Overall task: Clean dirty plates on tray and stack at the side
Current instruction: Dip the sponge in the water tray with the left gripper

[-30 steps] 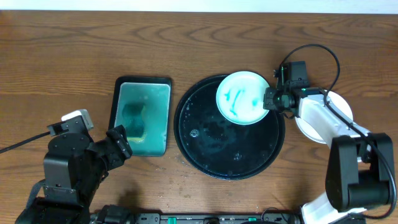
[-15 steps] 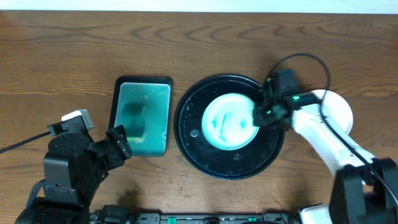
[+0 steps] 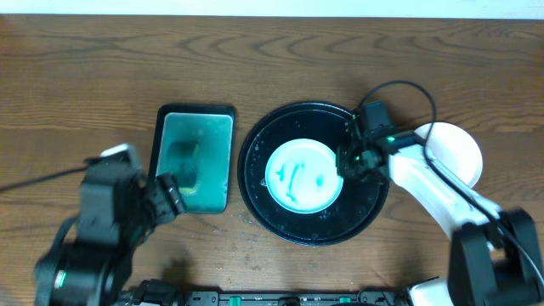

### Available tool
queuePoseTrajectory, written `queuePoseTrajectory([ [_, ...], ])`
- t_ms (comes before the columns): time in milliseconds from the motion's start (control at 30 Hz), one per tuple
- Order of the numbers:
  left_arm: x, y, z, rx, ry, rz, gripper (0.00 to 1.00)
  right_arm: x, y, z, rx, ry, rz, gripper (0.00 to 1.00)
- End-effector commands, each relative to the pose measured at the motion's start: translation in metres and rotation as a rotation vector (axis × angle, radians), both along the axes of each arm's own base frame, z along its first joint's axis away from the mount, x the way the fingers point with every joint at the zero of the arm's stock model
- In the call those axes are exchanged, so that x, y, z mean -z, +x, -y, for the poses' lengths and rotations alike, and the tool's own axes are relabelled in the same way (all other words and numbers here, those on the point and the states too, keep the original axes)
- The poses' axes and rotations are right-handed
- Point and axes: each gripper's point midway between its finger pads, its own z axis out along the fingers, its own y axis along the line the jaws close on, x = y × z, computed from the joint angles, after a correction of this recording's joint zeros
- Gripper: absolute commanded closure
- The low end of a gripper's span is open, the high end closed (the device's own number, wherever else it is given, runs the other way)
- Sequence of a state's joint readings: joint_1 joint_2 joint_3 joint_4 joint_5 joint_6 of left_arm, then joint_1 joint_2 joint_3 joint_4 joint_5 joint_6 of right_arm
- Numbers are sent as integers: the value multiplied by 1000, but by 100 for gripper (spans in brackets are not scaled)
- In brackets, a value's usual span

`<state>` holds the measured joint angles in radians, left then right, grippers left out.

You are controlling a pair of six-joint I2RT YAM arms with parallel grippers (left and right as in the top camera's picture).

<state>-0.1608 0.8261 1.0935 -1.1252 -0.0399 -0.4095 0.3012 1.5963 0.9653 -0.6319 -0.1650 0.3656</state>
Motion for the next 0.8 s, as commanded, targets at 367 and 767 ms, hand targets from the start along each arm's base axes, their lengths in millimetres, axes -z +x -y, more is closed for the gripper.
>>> queuePoseTrajectory([
  [367,155,85,-9,-43,-68,-503,37,-86,-12,3,-88,29,203,78],
  [767,241,96,-2,66,-96,-669,69,-74,-19,4,-72,21,141,81],
])
